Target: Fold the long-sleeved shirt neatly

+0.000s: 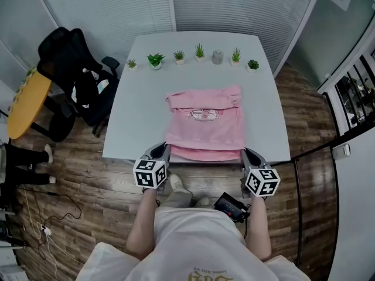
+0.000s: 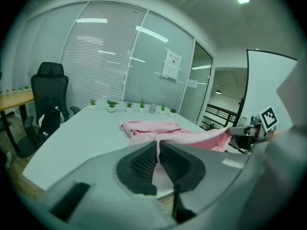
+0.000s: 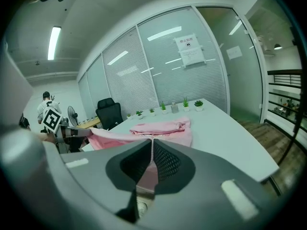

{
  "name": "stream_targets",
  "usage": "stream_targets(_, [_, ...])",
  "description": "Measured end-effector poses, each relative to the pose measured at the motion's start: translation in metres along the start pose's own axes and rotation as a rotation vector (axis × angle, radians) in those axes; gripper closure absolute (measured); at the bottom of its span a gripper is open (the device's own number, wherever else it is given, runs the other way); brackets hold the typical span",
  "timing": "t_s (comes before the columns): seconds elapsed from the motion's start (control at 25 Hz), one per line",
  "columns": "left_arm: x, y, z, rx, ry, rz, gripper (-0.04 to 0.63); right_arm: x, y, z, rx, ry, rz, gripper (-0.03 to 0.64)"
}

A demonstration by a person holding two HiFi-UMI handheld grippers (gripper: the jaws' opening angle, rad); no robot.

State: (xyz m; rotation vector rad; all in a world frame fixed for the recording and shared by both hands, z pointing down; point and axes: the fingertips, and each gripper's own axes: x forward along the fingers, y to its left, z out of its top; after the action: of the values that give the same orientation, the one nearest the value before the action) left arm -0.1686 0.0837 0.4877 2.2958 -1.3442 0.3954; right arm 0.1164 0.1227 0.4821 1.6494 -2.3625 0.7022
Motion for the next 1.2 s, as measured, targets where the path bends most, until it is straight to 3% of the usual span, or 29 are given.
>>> stream_targets(0.16, [-0.007, 0.000, 0.007, 0.026, -0.028, -0.004, 0.580, -0.004, 0.007, 0.008, -0.009, -0.017, 0.011, 0.592])
stream_targets(0.56, [-0.020, 0.000, 0.025, -0.004, -0.135, -0.035, 0.578, -0.011, 0.013, 0.024, -0.039, -0.050, 0.033, 0.592])
stream_targets(1.2, [-0.017, -0.004, 0.023, 0.038, -0.105, -0.016, 0.578, -0.011, 0.014, 0.023, -0.061, -0.044, 0.003, 0.597])
